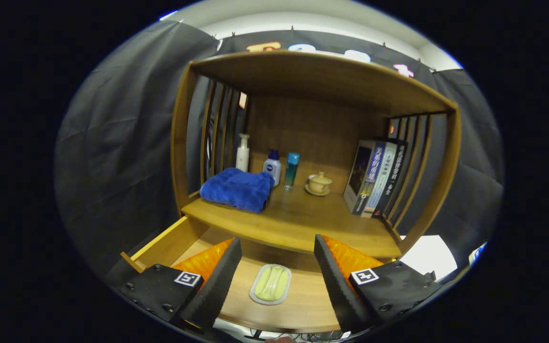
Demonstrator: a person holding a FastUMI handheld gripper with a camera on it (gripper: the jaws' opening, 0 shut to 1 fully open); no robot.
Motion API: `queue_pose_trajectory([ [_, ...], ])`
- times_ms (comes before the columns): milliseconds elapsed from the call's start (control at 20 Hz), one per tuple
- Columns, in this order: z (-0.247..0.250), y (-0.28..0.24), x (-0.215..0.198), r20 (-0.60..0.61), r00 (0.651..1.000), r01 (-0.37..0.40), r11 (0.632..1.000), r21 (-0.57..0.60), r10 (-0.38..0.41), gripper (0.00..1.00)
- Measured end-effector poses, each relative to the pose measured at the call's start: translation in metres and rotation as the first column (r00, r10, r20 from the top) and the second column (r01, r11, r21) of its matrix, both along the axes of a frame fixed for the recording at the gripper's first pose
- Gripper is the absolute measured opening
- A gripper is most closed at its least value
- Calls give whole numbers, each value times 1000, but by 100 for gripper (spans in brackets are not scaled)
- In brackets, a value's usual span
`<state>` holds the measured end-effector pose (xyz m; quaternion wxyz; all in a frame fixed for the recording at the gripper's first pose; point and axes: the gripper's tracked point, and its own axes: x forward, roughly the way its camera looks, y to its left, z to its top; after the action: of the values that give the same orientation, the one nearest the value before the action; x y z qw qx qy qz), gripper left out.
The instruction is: Pull open the drawer, take out the items inside it, and place them on the countertop above the cabinet.
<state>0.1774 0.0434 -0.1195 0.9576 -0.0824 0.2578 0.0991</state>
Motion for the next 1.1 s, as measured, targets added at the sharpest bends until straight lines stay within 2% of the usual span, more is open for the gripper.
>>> queue_pose_trajectory([
  [100,-23,5,12,-110,994,20,999,26,-17,99],
  [250,-67,5,21,-257,966,40,999,31,-31,98],
  [450,-118,-3,17,-427,900,119,992,34,-93,97],
  [600,-143,-7,9,-518,848,141,990,26,-107,96],
  [700,-154,-7,7,-552,825,144,990,8,-116,95],
  [900,-161,-15,12,-553,820,165,986,-22,-149,92],
  [1100,-170,-23,13,-571,802,190,981,-35,-176,83],
])
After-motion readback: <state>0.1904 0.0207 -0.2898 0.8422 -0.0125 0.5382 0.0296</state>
